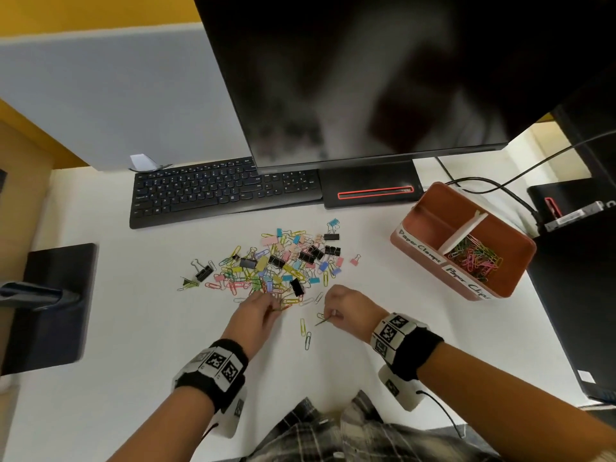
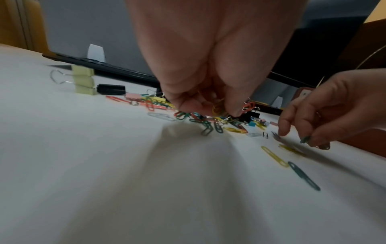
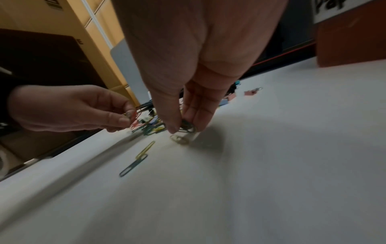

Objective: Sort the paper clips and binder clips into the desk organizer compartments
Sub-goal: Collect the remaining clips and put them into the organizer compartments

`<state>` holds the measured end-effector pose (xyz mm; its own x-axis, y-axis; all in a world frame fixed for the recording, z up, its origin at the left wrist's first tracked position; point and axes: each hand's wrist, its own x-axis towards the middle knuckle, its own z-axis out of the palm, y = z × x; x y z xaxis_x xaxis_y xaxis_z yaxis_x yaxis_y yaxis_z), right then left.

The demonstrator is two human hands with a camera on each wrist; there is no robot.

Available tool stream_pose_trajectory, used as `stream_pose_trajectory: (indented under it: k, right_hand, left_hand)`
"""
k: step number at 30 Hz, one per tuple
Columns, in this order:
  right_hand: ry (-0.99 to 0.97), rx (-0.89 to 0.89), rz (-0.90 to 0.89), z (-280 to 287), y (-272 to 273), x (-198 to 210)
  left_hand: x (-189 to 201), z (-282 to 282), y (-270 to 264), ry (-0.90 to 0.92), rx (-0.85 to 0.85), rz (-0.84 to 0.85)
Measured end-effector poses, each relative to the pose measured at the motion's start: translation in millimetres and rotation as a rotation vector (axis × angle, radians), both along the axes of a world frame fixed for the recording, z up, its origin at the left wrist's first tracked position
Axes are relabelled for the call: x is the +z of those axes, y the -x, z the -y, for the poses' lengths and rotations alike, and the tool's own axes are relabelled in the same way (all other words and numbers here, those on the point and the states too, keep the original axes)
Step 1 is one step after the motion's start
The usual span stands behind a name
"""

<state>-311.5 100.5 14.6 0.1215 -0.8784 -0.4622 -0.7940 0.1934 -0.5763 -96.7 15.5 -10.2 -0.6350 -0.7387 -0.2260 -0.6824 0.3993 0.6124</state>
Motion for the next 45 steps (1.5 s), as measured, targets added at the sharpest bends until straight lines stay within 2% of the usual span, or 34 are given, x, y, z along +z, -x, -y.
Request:
stream_pose_trajectory:
  k: [8,14,19,22,26,33,38,43,45]
  right_hand:
    - [-0.03,-0.101,-0.09,7.3,-22.1,-13.6]
    - [-0.064,-0.151,-0.071,8.7,-24.5,-13.3]
    - [-0.071,-0.042,-0.024,9.7,-23.3,-12.9]
    - [-0.037,0.088,-0.002,11.7,-28.9,-8.9]
    - [-0.051,0.256,-0.082,18.5,-41.6,-10.7]
    - [-0.09,0.265,-0.206,34.0,-48.4,-13.0]
    - [-0.047,0.248,-0.187,33.9,-46.8,-14.1]
    - [-0.079,0.227,-0.158,32.1,-43.2,-15.7]
    - [-0.092,0.182,-0.128,29.2,-40.8,-16.3]
  left_hand:
    - [-5.7,-6.3,-18.2,-0.086,0.055,0.019]
    - [-0.8,9.8,-10.2,-0.045,0.01,0.017]
    - [-9.4,16.7,-9.6,-0.025,0.027,0.046]
    - [-12.9,14.0,-8.8,-0.01,0.072,0.037]
    - [-17.1,9.3,-3.6,-0.008,0.117,0.028]
    - [-16.3,15.1,4.0,0.047,0.085,0.082]
    - [-8.5,21.4,8.4,0.038,0.064,0.247]
    - [-2.5,25.6,9.9,0.015,0.024,0.263]
    - [0.4,25.5,10.1,0.005,0.046,0.199]
